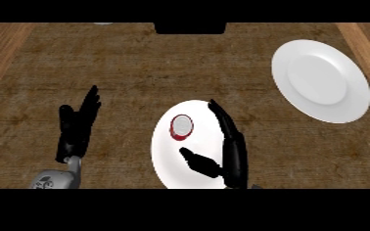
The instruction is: Pick the can from the plate and place it in the plate
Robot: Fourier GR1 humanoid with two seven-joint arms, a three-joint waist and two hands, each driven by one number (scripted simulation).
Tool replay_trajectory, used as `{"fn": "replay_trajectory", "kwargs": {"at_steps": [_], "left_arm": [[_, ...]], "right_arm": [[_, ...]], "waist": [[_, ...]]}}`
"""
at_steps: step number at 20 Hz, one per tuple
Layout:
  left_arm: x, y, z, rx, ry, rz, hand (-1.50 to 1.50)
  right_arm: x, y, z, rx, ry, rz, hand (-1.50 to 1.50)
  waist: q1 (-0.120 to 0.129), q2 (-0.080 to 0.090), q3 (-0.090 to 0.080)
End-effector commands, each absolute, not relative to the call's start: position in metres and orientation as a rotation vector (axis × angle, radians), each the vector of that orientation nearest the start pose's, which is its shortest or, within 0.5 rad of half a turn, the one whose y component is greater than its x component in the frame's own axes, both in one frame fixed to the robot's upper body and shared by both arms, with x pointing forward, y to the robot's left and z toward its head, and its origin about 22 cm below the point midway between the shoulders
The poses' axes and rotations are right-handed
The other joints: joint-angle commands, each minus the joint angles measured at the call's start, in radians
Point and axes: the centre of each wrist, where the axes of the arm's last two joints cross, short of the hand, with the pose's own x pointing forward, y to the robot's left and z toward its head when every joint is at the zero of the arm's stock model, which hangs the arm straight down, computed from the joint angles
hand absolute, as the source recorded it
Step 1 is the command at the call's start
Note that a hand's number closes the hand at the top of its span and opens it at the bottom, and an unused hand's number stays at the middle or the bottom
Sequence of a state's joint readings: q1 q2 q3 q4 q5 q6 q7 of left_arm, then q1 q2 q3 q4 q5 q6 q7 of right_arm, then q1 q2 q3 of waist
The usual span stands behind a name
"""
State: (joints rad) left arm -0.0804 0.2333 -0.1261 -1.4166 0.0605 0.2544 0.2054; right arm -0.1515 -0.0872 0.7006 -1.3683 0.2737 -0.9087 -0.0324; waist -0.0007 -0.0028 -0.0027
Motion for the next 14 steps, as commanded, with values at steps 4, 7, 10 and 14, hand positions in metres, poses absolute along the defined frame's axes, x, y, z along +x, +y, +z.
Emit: {"fn": "replay_trajectory", "kwargs": {"at_steps": [4,7,10,14], "left_arm": [[0.248,0.254,-0.019,0.290,-1.279,-0.013,0.00],[0.244,0.260,-0.022,0.268,-1.274,-0.033,0.00],[0.253,0.265,-0.013,0.258,-1.274,-0.036,0.00],[0.255,0.262,-0.001,0.239,-1.282,-0.024,0.00]], "right_arm": [[0.228,-0.107,-0.020,-0.635,-1.595,0.524,-1.50],[0.235,-0.092,0.009,-0.636,-1.500,0.633,-1.50],[0.239,-0.076,0.037,-0.582,-1.360,0.753,-1.50],[0.247,-0.066,0.067,-0.553,-1.227,0.835,-1.50]], "waist": [[-0.012,-0.008,-0.003],[-0.015,-0.012,-0.005],[-0.009,-0.007,-0.002],[0.002,-0.001,0.001]]}}
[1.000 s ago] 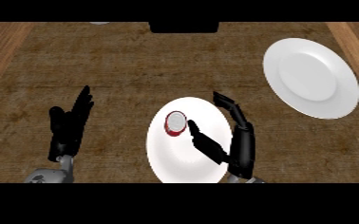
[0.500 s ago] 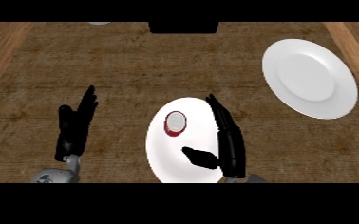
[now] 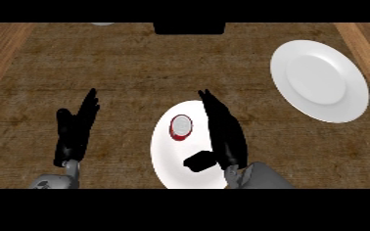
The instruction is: Pick the can from the plate and place it in the plate
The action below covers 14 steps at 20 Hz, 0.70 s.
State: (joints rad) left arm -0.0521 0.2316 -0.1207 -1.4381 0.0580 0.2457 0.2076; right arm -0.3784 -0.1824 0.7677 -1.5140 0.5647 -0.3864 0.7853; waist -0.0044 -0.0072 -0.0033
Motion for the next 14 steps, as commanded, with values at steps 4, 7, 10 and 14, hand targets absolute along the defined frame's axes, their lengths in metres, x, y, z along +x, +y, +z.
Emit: {"fn": "replay_trajectory", "kwargs": {"at_steps": [4,7,10,14], "left_arm": [[0.248,0.255,-0.014,0.245,-1.281,-0.042,0.00],[0.252,0.234,0.001,0.245,-1.291,-0.017,0.00],[0.243,0.239,-0.007,0.243,-1.280,-0.040,0.00],[0.231,0.260,-0.009,0.256,-1.283,-0.031,0.00]], "right_arm": [[0.249,-0.040,0.082,-0.524,-1.157,0.852,-1.50],[0.261,-0.055,0.065,-0.513,-1.126,0.865,-1.50],[0.269,-0.056,0.073,-0.496,-1.118,0.847,-1.50],[0.269,-0.046,0.061,-0.490,-1.119,0.878,-1.50]], "waist": [[0.007,0.006,0.003],[0.008,0.007,0.003],[0.008,0.007,0.003],[0.010,0.007,0.003]]}}
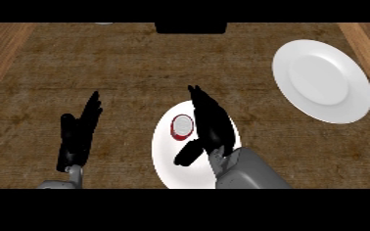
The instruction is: Pick the can from the plate and place it in the plate
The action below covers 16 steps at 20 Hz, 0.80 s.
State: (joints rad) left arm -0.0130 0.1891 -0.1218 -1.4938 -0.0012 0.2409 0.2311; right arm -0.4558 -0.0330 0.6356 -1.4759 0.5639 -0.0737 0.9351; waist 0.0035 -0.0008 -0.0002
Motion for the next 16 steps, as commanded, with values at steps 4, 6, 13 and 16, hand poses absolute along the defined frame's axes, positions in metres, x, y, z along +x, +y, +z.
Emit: {"fn": "replay_trajectory", "kwargs": {"at_steps": [4,6,13,16], "left_arm": [[0.242,0.261,-0.019,0.236,-1.293,-0.037,0.00],[0.260,0.239,0.008,0.254,-1.281,-0.015,0.00],[0.266,0.259,0.002,0.239,-1.286,-0.026,0.00],[0.240,0.242,-0.002,0.254,-1.286,-0.047,0.00]], "right_arm": [[0.271,-0.034,0.039,-0.491,-1.114,0.880,-1.50],[0.266,-0.047,0.043,-0.480,-1.105,0.875,-1.50],[0.267,-0.043,0.022,-0.483,-1.078,0.856,-1.50],[0.277,-0.048,0.027,-0.471,-1.078,0.896,-1.50]], "waist": [[0.006,0.002,0.000],[-0.001,0.000,0.000],[0.003,0.002,0.000],[0.003,0.001,0.000]]}}
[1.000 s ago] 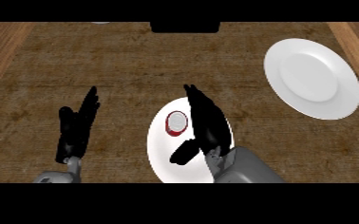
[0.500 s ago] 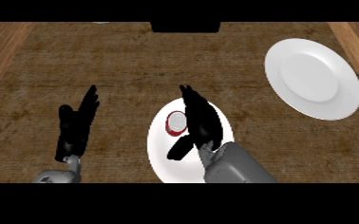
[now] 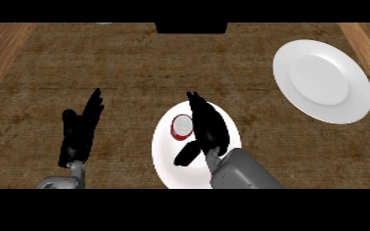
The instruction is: Pick the can from the plate and place it in the plate
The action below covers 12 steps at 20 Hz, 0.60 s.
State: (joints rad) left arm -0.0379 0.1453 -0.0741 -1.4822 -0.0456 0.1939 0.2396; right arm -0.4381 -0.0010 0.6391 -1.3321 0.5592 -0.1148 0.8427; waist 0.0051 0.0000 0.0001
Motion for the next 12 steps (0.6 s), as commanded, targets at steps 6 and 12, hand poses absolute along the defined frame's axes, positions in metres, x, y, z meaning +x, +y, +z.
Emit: {"fn": "replay_trajectory", "kwargs": {"at_steps": [6,12], "left_arm": [[0.253,0.254,-0.026,0.254,-1.290,-0.030,0.00],[0.234,0.247,-0.020,0.255,-1.272,-0.021,0.00]], "right_arm": [[0.273,-0.039,0.012,-0.524,-1.137,0.974,1.50],[0.277,-0.038,0.029,-0.598,-1.189,0.934,1.50]], "waist": [[-0.002,0.001,0.000],[-0.001,-0.001,0.000]]}}
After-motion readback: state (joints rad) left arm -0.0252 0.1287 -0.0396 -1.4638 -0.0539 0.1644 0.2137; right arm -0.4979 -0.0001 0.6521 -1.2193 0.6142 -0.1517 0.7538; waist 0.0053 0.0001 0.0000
